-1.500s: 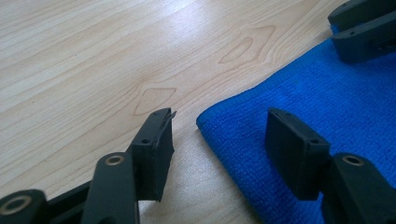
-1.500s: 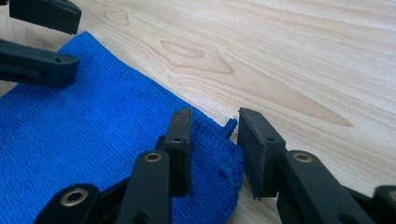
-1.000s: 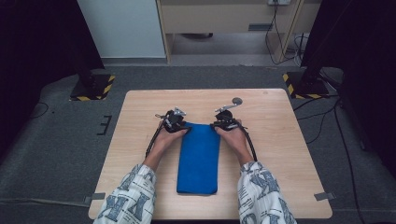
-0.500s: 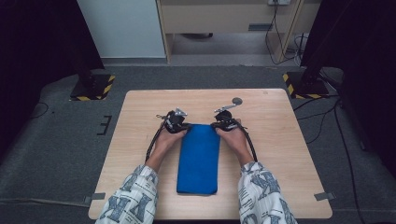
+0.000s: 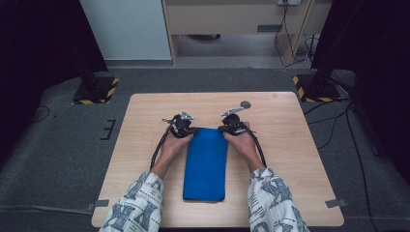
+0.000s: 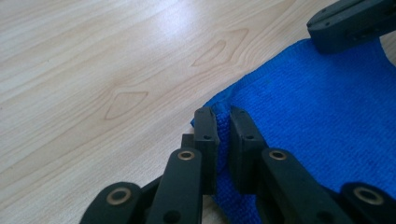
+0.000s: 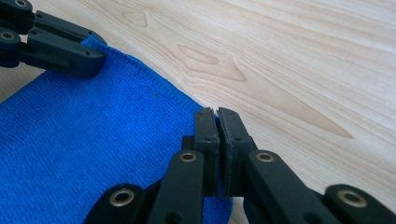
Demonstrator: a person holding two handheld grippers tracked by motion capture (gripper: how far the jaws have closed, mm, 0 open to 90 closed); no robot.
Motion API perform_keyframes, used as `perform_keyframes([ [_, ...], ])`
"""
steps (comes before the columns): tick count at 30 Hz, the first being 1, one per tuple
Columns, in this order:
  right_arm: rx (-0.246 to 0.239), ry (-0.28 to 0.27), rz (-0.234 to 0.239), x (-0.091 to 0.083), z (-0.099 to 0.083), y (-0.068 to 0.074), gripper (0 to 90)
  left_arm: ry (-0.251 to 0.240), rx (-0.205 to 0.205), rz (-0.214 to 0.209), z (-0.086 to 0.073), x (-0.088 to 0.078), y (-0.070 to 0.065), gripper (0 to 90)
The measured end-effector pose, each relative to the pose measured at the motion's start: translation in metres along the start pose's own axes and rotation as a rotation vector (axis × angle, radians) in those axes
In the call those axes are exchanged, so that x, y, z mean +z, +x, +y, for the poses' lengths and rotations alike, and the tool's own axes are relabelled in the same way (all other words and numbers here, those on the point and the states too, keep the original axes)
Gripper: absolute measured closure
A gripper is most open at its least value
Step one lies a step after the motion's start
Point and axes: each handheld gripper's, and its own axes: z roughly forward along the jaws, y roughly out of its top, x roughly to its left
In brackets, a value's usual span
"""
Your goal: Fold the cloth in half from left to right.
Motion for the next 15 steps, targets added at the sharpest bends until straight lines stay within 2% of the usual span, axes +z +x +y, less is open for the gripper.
perform_keyframes([
  [15,-0.032,-0.018,-0.003,-0.0058,0.0067,0.0023,87.6,-0.018,0.012,0.016,0.0071,-0.0094,-0.004,83.9],
])
